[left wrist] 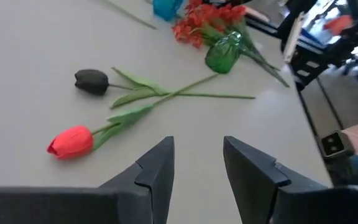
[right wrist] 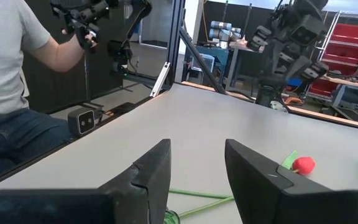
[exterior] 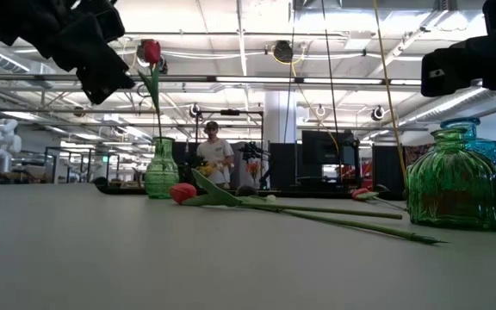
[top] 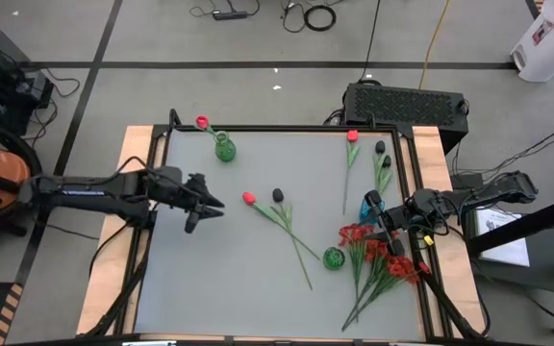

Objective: Sort flowers into vase by color
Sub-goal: Put the top pink flower into the top green vase

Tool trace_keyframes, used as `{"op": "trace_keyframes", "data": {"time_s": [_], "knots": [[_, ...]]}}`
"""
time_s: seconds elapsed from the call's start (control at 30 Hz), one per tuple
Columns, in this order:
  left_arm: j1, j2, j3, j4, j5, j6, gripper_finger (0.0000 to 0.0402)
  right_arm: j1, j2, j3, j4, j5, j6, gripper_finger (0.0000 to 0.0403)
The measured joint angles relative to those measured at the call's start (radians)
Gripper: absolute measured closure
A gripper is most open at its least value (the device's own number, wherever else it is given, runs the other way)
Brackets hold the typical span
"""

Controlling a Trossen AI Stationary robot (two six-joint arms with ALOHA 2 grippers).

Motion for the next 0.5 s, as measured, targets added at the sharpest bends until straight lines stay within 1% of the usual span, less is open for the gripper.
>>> {"op": "trace_keyframes", "data": {"time_s": [0.07, 0.2, 0.4, 0.5], "knots": [[-0.035, 0.03, 0.0, 0.011, -0.042, -0.015, 0.0257, 0.0, 0.0, 0.0, 0.0, 0.0, 0.0, 0.0259], [-0.081, 0.087, 0.0, 0.028, -0.059, -0.017, 0.0257, 0.0, 0.0, 0.0, 0.009, 0.003, 0.0, 0.0259], [-0.105, 0.148, 0.0, 0.037, -0.083, -0.02, 0.0257, 0.0, 0.0, 0.0, 0.014, 0.0, 0.005, 0.0259], [-0.107, 0.17, 0.0, 0.057, -0.083, -0.02, 0.0257, 0.0, 0.0, 0.0, 0.016, 0.0, 0.064, 0.0259]]}}
